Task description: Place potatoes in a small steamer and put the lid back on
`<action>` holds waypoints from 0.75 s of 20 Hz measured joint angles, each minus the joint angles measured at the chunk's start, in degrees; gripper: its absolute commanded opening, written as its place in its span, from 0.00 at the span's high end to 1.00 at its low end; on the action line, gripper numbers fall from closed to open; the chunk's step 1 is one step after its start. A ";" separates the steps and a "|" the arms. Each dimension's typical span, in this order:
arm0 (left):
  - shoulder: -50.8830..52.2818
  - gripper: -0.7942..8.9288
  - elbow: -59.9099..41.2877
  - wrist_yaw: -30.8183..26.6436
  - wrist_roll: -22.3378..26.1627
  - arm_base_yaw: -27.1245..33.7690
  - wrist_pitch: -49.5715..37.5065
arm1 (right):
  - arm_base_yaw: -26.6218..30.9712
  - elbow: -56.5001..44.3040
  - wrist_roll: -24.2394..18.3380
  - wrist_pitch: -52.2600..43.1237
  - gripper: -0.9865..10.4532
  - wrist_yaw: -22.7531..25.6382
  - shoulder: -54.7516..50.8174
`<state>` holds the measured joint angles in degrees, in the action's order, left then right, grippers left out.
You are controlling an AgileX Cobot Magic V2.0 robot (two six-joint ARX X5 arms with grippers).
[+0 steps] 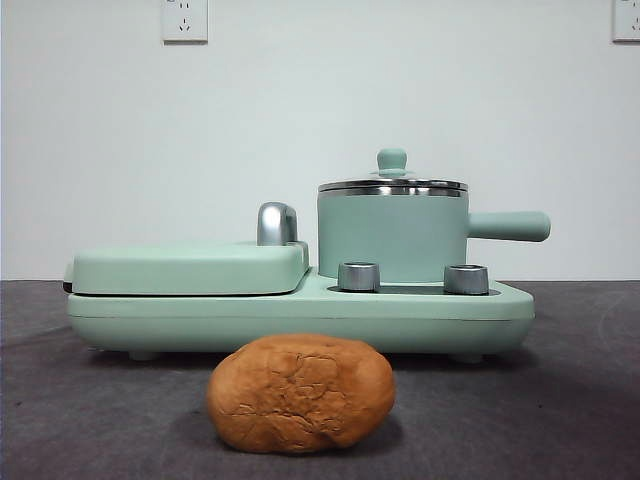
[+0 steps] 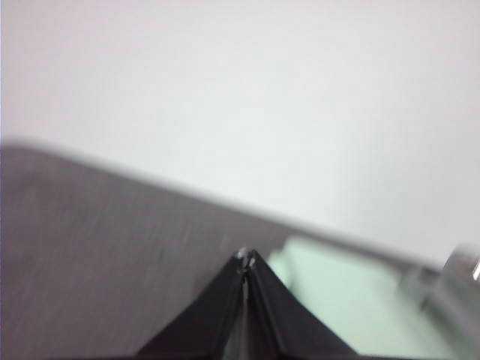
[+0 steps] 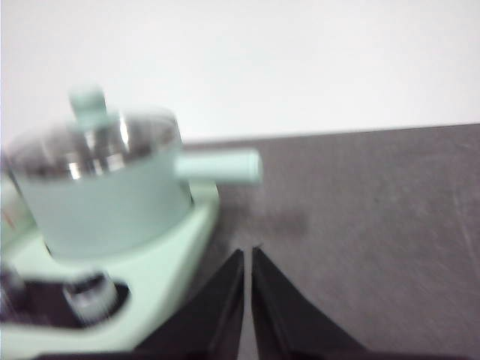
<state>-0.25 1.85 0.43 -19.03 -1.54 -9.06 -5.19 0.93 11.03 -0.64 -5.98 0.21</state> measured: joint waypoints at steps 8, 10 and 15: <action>-2.38 0.91 8.00 0.00 -7.41 0.00 8.33 | 0.00 9.25 12.04 4.68 0.90 -0.02 1.33; -4.24 0.91 11.96 0.72 -7.85 0.02 11.85 | 0.00 13.11 12.44 7.08 0.90 -0.04 3.04; -10.84 0.91 19.89 7.93 -7.28 0.00 16.61 | 0.00 20.17 11.17 11.74 0.90 -3.72 10.05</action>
<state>-11.09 21.74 8.36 -26.30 -1.54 7.55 -5.19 21.10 22.20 11.09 -9.69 10.26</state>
